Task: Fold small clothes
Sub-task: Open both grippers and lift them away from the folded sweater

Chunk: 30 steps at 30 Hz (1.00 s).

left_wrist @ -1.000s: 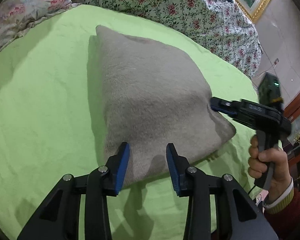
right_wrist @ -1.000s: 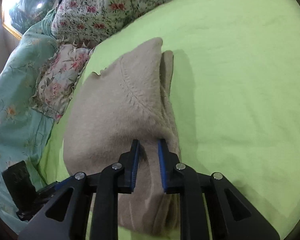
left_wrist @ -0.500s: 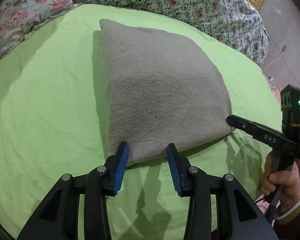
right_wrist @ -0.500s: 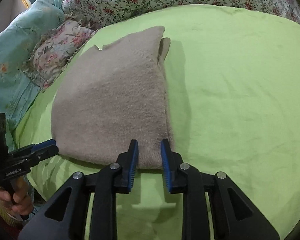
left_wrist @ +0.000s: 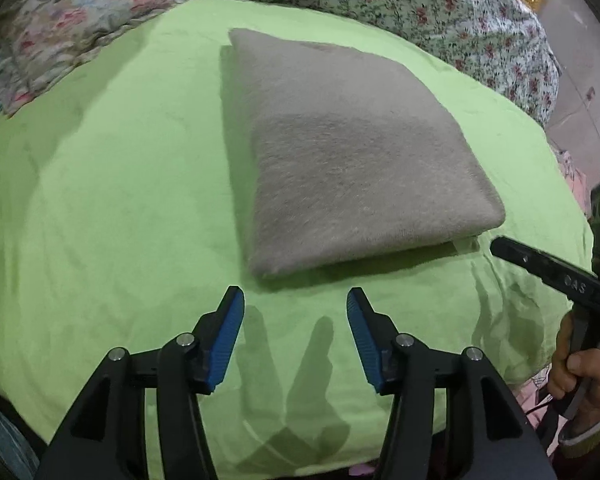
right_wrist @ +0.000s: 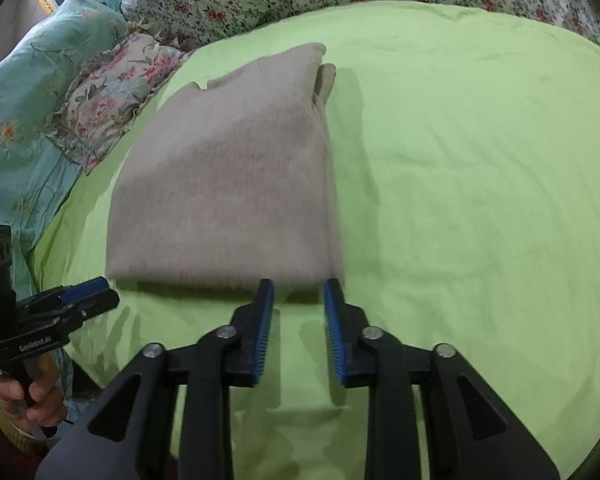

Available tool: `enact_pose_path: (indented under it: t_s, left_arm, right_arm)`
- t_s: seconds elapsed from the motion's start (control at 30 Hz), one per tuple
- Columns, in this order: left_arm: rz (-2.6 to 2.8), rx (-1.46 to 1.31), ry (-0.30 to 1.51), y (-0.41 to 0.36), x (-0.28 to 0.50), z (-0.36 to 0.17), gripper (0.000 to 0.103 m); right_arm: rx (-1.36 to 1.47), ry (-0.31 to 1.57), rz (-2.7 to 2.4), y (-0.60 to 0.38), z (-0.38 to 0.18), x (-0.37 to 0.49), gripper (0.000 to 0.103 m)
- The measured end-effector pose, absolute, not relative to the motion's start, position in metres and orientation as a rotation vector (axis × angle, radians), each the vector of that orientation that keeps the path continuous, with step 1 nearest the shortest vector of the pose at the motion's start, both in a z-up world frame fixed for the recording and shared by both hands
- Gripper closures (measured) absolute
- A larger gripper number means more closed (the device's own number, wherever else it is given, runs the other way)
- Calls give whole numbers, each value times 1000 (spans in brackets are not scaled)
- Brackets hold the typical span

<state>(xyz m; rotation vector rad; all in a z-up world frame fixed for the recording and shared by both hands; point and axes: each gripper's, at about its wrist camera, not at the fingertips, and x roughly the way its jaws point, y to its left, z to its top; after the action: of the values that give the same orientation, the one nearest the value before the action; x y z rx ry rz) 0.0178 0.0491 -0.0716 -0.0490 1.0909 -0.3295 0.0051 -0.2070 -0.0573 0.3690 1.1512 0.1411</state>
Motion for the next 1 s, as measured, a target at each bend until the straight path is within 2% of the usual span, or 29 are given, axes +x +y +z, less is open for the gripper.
enact_pose_path:
  t_s: [0.1,0.27,0.4,0.47,0.73,0.9,1.0]
  left_arm:
    - [-310,-69,1096,58,9,-69,40]
    - [-269,-27,1100,61,-7,-69,26]
    - [-252,26,1124,60,-22,-69,22]
    - [-241,69,1133,61,-31,-68,20]
    - [-196,212,1071,61,-68,-42,18]
    - [-221,207,999,61,-75,-23,5]
    - [-222,206,981,57,-63,-24,4]
  right_arm:
    - [364,1140,157,-204,-46,-11,62]
    - [344,1135,163,-195,-34,-32,44]
    - [327,1171,171,-189,-30,-44,39]
    - [318,1185,173,-188,-27,-54,25]
    - [277,1190,185,-186,-9,-85,23]
    - [254,1136,212,-183,9,-89,17]
    - [259,1109,220,-181,9,-81,16]
